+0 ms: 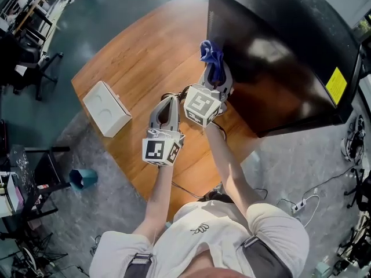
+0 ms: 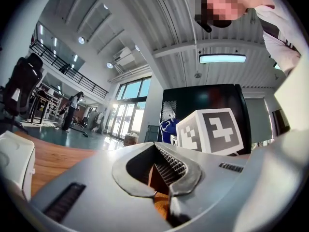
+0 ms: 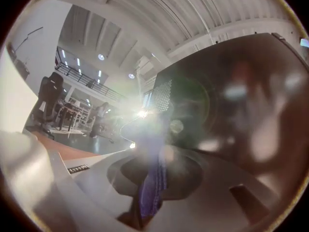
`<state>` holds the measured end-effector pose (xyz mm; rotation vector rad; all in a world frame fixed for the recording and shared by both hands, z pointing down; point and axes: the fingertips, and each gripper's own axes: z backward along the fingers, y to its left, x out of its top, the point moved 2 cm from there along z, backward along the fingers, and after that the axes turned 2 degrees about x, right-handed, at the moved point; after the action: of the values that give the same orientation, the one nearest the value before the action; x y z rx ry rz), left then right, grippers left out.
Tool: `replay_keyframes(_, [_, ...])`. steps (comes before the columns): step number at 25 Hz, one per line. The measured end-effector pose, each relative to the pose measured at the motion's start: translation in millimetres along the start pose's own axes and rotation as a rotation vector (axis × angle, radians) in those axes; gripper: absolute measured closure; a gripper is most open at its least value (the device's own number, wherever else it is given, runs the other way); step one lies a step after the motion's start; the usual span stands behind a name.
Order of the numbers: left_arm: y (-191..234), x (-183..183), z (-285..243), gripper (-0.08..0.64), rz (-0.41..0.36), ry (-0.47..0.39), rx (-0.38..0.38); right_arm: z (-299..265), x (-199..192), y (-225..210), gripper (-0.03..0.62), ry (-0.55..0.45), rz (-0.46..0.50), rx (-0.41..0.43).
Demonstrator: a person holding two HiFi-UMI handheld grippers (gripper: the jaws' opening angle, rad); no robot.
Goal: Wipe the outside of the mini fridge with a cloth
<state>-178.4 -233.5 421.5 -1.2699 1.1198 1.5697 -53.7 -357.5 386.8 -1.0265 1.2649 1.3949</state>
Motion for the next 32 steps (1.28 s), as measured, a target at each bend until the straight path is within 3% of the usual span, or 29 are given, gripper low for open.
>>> replay_keyframes(10, [-73.6, 2.0, 7.9, 0.555, 0.003, -0.001, -0.128, 73.2, -4.5, -69.7, 0.531, 0.005, 0.029, -0.085])
replay_keyframes(17, [-114.0, -0.7, 23.3, 0.555, 0.002, 0.014, -0.176, 126.2, -2.9, -129.0, 0.53, -0.004, 0.004, -0.17])
replay_keyframes(27, [-180.6, -2.7, 40.2, 0.555, 0.008, 0.014, -0.269, 188.2, 4.9, -194.9, 0.529, -0.022, -0.032, -0.233])
replay_keyframes(32, [-193.7, 2.1, 41.0, 0.555, 0.028, 0.001, -0.292, 204.9, 4.5, -209.9, 0.529, 0.001, -0.006, -0.248])
